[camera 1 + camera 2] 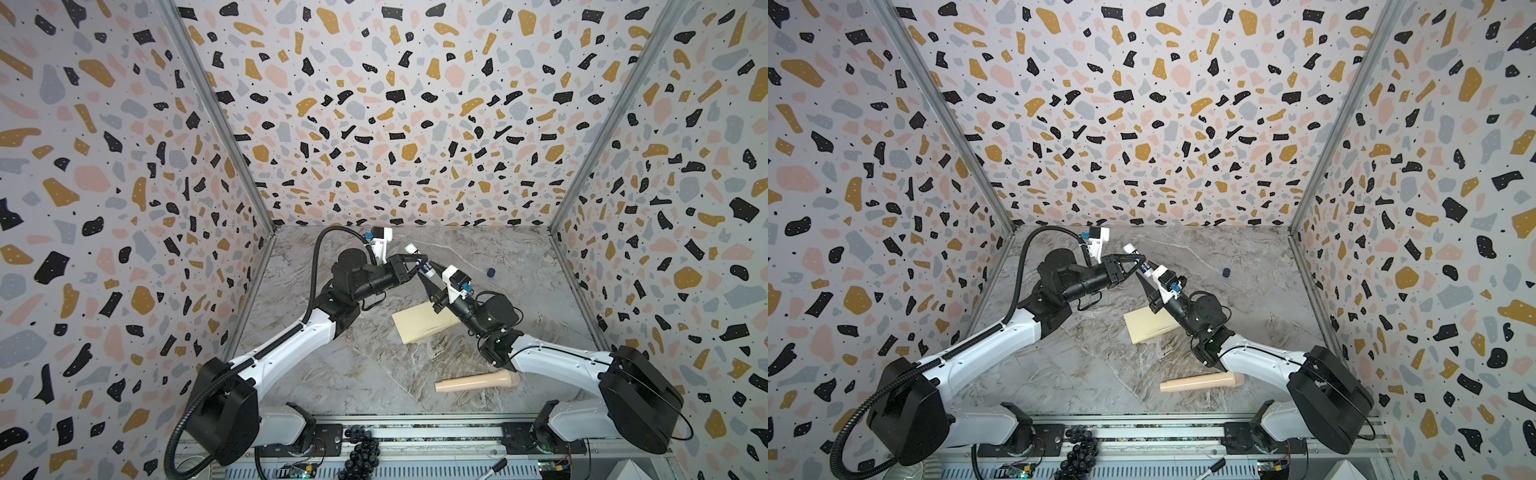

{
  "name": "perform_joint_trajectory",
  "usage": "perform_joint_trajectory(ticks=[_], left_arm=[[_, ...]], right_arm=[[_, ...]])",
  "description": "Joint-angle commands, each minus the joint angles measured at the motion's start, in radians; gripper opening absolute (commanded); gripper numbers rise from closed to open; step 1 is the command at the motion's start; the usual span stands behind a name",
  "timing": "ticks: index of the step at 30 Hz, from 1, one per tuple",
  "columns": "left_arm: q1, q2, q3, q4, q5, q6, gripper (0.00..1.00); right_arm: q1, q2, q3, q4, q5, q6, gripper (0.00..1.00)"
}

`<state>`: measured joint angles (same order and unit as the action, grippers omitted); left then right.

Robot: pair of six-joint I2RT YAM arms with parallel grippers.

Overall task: Place the letter into the envelope and seal it
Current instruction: 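Raise the right gripper to the glue stick and close on it, then pull the glue stick away with the right gripper while the left gripper opens, then lower the left gripper onto the flap edge while the right lifts the glue stick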

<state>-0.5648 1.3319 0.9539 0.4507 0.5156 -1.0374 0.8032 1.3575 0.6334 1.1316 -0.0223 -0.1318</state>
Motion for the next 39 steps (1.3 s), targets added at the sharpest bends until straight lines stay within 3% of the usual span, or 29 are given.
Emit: perform_joint_trajectory(ticks=[1,12,19,23,32,39], left_arm=[[0.002,0.002,0.007,0.073,0.021,-0.007,0.00],[0.002,0.003,0.003,0.077,0.027,-0.010,0.00],[0.001,0.008,-0.004,0.089,0.017,-0.006,0.00],[0.002,0.002,0.004,0.054,-0.012,0.055,0.23],[0.008,-0.082,0.032,-0.170,-0.184,0.349,0.66],[0.013,-0.147,0.016,-0.281,-0.335,0.485,0.76]], right_arm=[[-0.004,0.012,0.051,0.057,0.007,0.020,0.39],[-0.004,0.052,0.069,0.085,0.027,0.022,0.28],[-0.005,0.043,0.080,0.049,0.036,0.010,0.13],[-0.020,0.000,0.115,-0.093,0.040,0.015,0.00],[-0.123,-0.102,0.295,-0.648,-0.021,0.065,0.00],[-0.160,-0.067,0.506,-1.083,0.061,0.083,0.00]])
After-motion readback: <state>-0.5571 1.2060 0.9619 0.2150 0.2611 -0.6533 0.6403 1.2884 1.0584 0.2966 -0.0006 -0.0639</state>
